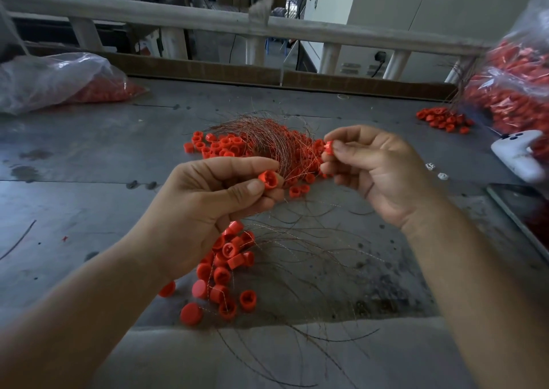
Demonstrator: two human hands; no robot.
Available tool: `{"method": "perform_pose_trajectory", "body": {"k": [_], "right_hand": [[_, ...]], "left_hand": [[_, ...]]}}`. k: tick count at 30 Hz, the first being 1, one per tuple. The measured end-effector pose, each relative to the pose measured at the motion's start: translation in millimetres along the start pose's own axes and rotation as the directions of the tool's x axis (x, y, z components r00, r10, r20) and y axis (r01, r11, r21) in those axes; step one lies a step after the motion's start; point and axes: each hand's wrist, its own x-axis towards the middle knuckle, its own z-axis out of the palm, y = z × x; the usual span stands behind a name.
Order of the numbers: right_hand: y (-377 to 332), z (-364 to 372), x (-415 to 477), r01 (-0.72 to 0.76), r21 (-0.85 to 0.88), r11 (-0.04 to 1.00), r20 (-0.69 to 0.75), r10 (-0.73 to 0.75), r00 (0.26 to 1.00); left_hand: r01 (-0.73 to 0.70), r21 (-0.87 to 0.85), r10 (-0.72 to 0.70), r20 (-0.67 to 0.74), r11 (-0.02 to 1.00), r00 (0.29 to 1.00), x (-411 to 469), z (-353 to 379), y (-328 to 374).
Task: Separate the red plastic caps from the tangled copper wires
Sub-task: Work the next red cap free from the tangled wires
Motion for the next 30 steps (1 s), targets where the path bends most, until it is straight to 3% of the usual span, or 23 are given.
{"method": "perform_pose_trajectory", "body": {"k": [7, 30], "right_hand": [[5.2, 21.2, -6.8, -0.106, 0.14, 0.985, 0.152, 0.084, 0.985], [8.3, 30.0, -13.3, -0.001, 0.02, 1.0, 0.235, -0.003, 0.972]], "left_hand": [[-0.011, 0.049, 0.011, -0.005, 0.999, 1.0, -0.1, 1.0, -0.4], [-0.026, 0.143, 0.026, 0.0, 0.989, 1.0, 0.8, -0.4, 0.6]]}}
